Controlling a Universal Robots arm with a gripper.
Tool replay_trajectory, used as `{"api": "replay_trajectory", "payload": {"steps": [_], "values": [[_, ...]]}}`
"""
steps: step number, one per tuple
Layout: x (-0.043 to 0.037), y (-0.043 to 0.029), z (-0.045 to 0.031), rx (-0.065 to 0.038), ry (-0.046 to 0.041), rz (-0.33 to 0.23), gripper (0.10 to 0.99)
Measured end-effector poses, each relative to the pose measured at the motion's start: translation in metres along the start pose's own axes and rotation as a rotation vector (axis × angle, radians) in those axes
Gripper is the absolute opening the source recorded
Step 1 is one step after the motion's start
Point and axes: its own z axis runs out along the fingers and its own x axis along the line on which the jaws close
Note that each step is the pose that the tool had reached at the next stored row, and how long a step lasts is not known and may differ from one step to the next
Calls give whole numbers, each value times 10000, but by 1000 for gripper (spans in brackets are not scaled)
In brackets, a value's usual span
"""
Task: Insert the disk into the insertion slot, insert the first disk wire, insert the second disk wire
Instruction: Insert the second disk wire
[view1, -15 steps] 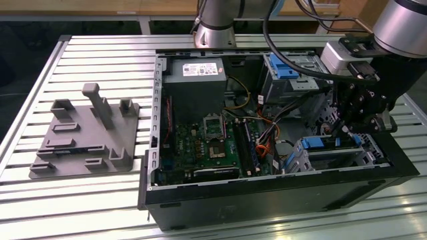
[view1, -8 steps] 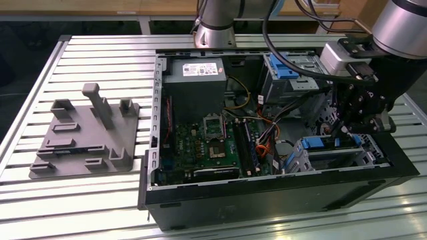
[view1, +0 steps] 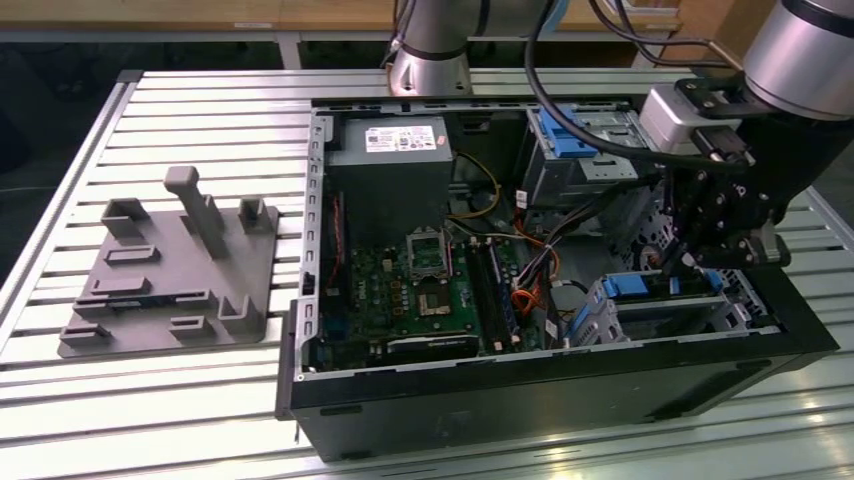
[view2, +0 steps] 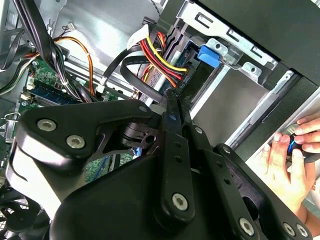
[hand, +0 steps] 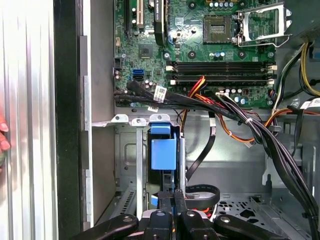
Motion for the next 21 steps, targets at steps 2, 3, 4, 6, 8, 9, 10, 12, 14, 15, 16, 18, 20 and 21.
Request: {"api": "replay_trajectory", "payload": {"steps": [2,3,4,6,8,9,10,12,14,15,16,18,20,21], "values": [[-3,0,5,0,0,1,145],[-4,0,7,0,0,1,145],[-4,0,9,0,1,1,145],[-5,0,11,0,3,1,145],[-5,-1,15,0,2,1,145],[-5,-2,16,0,1,1,145],[-5,-3,17,0,2,1,145],[-5,-5,21,0,1,1,145],[-6,-7,24,0,1,1,145],[-6,-8,26,0,1,1,145],[-6,-9,28,0,1,1,145],[-6,-11,32,0,1,1,145],[-6,-13,35,0,2,2,145],[-6,-14,37,0,2,2,145]]}}
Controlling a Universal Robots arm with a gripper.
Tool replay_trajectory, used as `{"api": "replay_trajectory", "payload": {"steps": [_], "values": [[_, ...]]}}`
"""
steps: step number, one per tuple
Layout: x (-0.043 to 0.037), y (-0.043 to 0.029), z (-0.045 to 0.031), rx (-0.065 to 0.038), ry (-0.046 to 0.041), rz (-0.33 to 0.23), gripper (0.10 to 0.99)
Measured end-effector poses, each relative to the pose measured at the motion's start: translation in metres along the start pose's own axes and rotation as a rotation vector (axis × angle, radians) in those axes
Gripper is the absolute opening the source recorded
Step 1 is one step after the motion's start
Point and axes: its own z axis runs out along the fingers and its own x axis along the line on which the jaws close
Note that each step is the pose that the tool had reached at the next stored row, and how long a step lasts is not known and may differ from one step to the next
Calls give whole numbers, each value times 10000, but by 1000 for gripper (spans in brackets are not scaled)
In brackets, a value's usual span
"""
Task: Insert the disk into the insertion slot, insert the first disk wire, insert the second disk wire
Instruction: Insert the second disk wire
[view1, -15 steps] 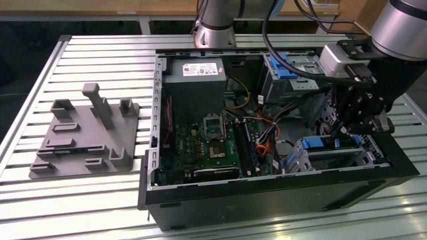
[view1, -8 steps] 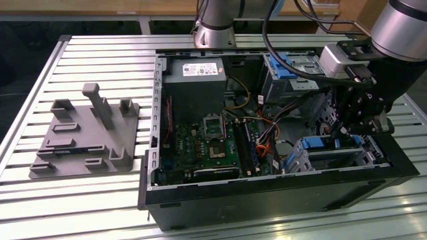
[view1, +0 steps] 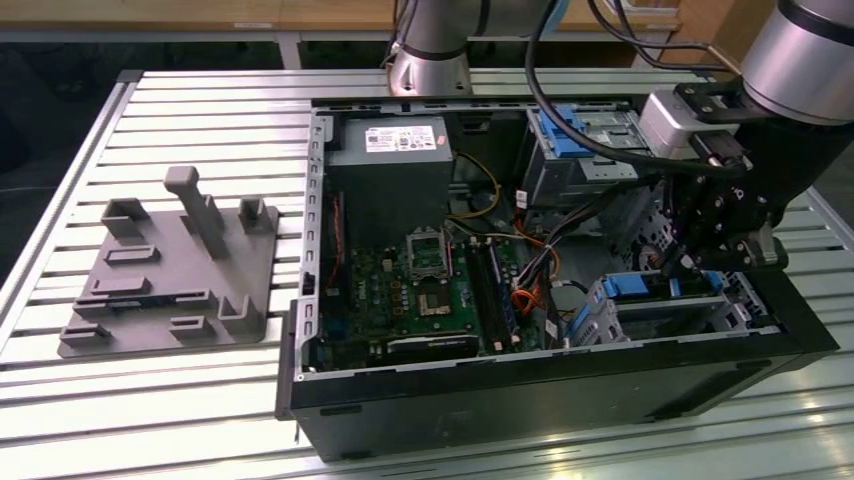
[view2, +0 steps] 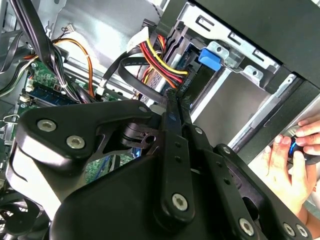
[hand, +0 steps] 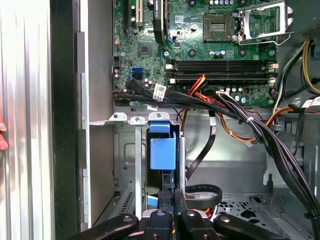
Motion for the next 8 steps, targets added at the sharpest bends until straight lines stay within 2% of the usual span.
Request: {"api": "replay_trajectory", "payload": {"steps": [8], "values": [[-1,-9,15,0,3,0,145]]}}
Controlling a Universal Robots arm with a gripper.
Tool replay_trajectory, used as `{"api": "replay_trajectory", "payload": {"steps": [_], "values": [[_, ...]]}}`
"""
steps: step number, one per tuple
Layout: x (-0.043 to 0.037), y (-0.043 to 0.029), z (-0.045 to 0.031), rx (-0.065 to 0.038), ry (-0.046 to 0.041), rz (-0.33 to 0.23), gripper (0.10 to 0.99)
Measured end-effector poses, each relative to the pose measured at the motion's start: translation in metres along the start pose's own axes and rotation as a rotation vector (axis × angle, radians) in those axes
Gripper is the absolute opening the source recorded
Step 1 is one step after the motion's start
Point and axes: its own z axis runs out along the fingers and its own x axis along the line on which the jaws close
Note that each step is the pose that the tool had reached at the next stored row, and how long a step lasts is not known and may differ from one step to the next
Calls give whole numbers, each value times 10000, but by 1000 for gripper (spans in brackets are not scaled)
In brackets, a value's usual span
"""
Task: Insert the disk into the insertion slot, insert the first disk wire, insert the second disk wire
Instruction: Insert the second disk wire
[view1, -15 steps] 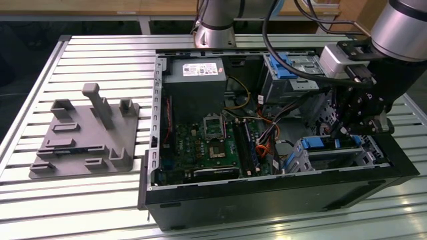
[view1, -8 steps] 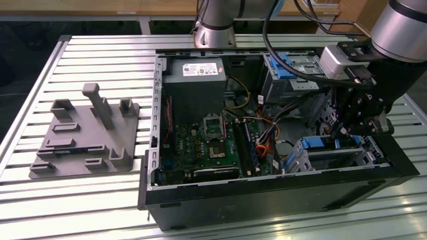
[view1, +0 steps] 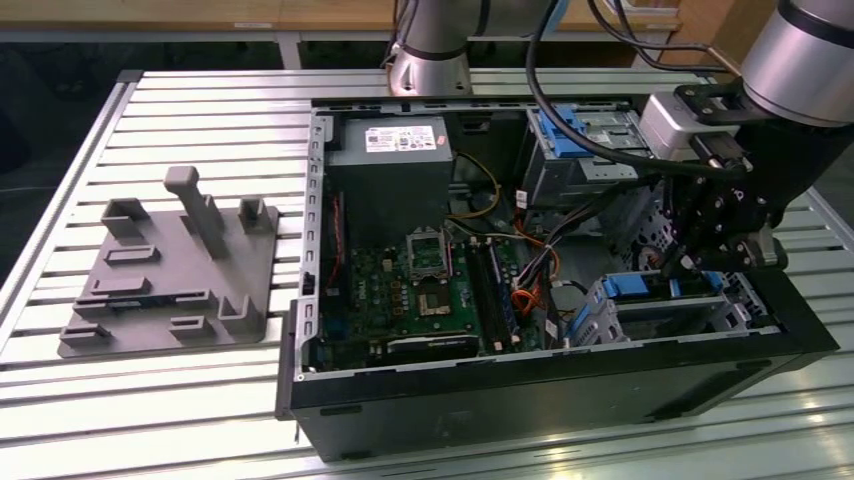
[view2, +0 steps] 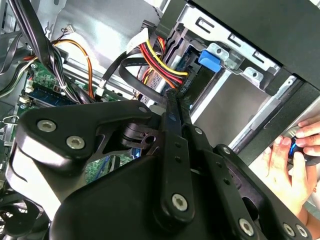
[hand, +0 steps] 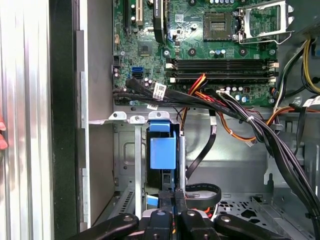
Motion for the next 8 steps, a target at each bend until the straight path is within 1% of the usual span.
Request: {"api": "replay_trajectory", "payload": {"steps": [5,8], "values": [[0,-1,4,0,-4,0,145],[1,-2,-20,1,-10,0,145]]}}
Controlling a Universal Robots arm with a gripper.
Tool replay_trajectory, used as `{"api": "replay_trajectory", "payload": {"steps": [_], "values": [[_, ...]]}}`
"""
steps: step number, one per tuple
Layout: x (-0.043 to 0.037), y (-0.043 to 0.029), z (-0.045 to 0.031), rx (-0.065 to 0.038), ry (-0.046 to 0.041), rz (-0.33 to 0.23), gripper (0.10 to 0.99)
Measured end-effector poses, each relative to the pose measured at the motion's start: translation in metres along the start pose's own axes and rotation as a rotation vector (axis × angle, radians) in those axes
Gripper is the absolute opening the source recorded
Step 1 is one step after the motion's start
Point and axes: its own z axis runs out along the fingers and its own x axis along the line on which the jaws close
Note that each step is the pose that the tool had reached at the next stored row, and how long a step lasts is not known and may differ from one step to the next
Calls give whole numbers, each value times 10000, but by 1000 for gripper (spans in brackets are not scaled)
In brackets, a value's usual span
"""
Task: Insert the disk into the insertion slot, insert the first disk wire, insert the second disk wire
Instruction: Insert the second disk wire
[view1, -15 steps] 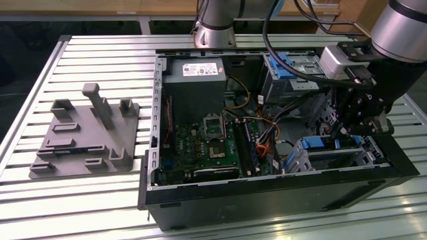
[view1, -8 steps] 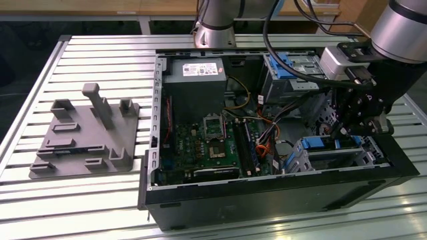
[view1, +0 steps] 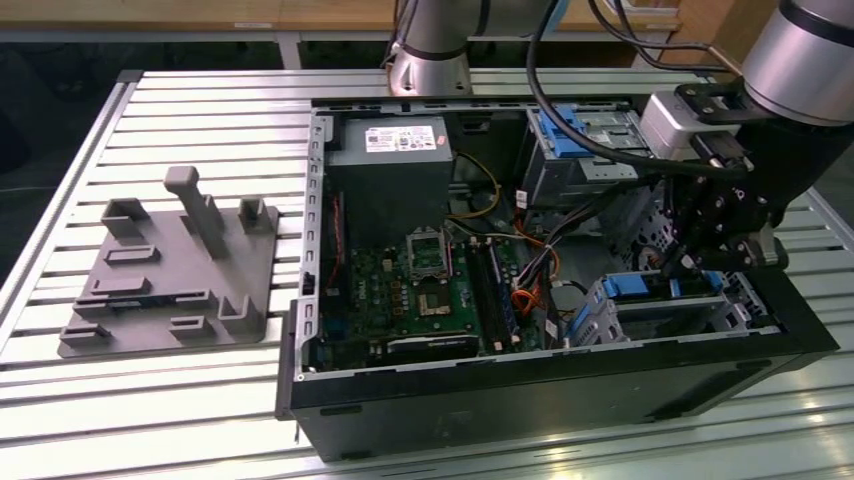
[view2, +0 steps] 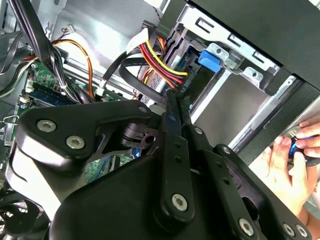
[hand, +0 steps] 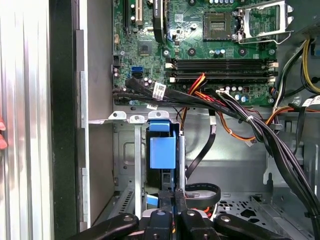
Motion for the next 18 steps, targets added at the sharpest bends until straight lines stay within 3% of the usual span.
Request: {"api": "replay_trajectory", "payload": {"steps": [18], "values": [[-1,1,16,-1,7,0,145]]}}
